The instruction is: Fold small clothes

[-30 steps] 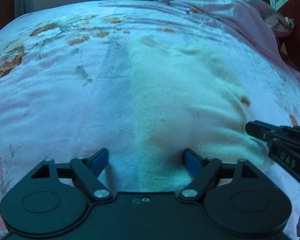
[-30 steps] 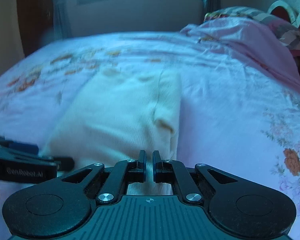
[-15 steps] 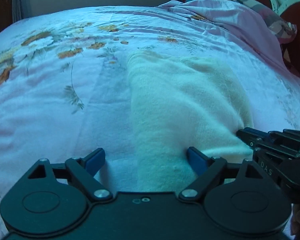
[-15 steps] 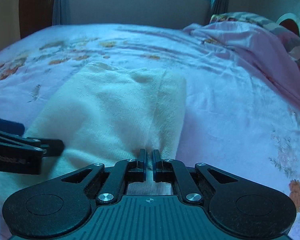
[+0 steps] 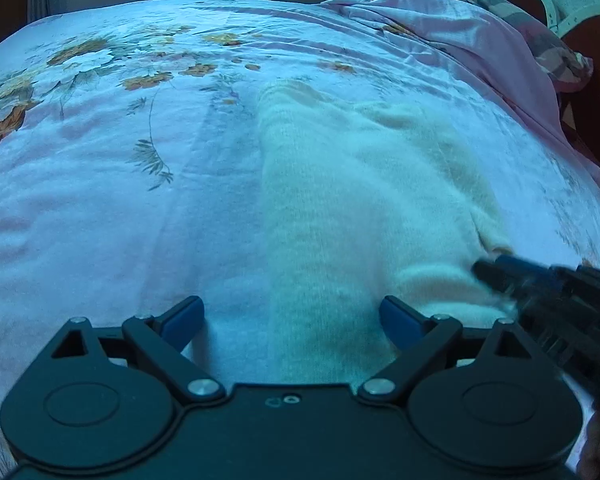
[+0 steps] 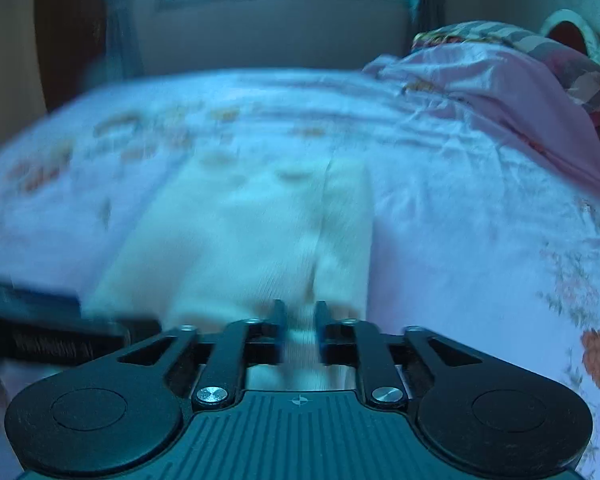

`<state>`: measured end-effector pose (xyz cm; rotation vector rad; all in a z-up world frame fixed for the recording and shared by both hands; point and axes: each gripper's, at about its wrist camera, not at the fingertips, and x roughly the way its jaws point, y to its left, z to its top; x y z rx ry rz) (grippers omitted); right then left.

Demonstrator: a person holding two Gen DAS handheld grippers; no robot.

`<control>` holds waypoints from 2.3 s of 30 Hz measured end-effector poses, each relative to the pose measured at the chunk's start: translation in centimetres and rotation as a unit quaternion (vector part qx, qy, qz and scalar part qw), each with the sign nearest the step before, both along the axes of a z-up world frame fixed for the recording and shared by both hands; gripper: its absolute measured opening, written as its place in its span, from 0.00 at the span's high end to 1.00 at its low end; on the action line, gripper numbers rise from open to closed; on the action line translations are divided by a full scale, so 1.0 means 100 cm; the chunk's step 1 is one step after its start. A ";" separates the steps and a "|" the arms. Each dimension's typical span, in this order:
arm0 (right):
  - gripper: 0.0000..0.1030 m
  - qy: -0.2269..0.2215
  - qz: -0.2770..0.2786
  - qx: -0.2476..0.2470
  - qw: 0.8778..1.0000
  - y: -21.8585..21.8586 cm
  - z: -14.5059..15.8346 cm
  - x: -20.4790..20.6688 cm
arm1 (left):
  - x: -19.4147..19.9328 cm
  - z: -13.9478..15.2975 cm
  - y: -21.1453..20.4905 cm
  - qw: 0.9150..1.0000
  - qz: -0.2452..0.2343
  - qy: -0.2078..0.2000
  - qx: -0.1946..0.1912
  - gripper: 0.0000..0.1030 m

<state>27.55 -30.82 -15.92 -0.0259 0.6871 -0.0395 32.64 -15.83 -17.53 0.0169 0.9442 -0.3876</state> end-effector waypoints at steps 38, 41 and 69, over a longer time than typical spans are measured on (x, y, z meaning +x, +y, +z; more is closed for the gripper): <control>0.41 0.023 -0.046 0.118 0.992 -0.035 0.016 -0.044 | -0.017 0.021 0.013 1.000 0.003 0.012 0.014 0.14; 0.41 0.018 -0.048 0.115 0.992 -0.036 0.016 -0.037 | -0.009 0.018 0.016 1.000 0.013 0.017 -0.009 0.15; 0.46 0.039 -0.064 0.327 0.942 -0.088 -0.016 0.036 | 0.039 -0.005 0.004 0.991 -0.006 0.063 -0.115 0.43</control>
